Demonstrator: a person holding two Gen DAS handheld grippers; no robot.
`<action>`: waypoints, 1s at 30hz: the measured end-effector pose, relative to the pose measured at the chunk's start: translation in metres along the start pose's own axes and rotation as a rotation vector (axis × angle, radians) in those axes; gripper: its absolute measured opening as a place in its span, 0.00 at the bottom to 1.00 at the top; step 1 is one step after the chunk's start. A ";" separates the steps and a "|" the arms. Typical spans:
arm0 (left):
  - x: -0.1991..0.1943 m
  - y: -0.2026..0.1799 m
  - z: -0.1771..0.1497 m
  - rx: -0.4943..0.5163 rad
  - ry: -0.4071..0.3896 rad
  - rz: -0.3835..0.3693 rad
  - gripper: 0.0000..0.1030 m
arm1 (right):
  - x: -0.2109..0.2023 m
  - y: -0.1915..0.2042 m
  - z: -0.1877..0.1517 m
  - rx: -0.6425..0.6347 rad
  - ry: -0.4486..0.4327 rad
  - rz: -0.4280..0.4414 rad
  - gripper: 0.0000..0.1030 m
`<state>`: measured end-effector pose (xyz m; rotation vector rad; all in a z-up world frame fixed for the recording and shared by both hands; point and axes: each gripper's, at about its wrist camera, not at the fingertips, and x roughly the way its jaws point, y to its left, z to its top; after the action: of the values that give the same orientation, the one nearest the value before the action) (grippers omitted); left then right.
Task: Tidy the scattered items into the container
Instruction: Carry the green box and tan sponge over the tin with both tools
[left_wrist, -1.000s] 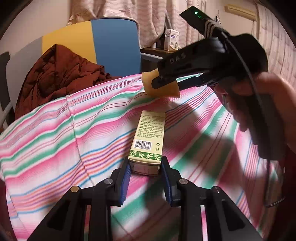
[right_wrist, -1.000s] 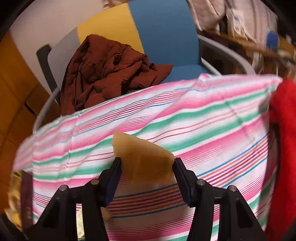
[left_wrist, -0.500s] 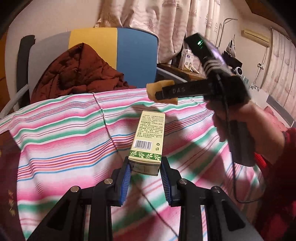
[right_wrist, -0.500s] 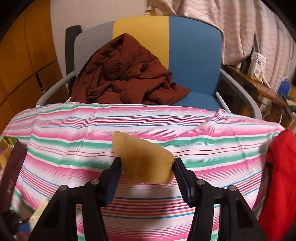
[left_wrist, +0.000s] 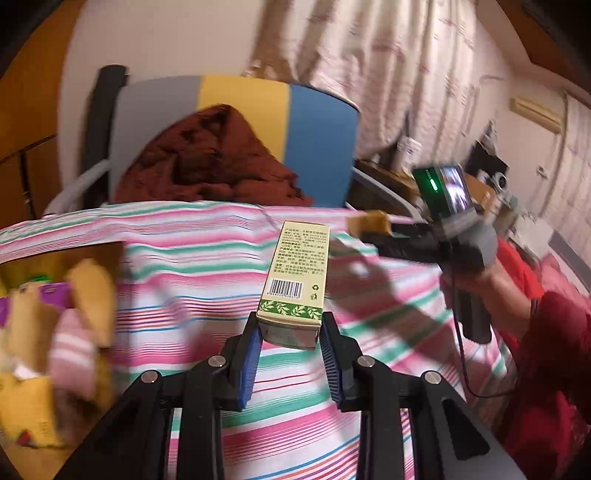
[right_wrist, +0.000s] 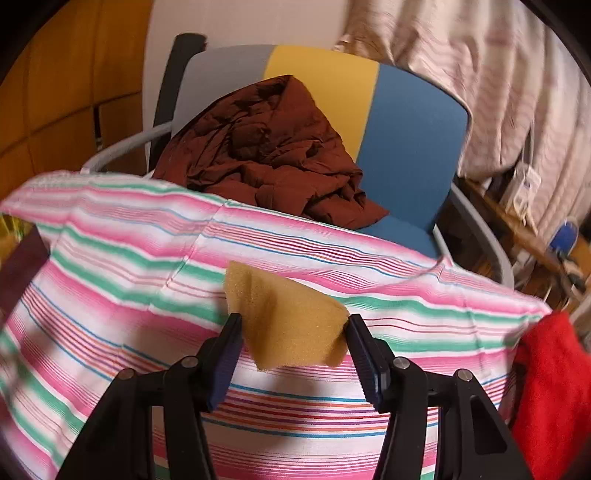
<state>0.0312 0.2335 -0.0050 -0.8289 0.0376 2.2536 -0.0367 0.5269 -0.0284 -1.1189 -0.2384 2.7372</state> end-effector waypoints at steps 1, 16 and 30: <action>-0.007 0.008 0.001 -0.012 -0.009 0.011 0.30 | 0.000 0.004 -0.001 -0.019 -0.003 -0.006 0.56; -0.084 0.098 -0.027 -0.158 -0.067 0.142 0.30 | -0.017 0.062 -0.008 -0.164 0.031 0.070 0.56; -0.121 0.148 -0.045 -0.249 -0.103 0.202 0.30 | -0.087 0.163 0.011 -0.088 -0.027 0.365 0.56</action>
<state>0.0248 0.0372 -0.0017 -0.8693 -0.2212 2.5242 0.0003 0.3480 0.0034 -1.2583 -0.1736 3.0879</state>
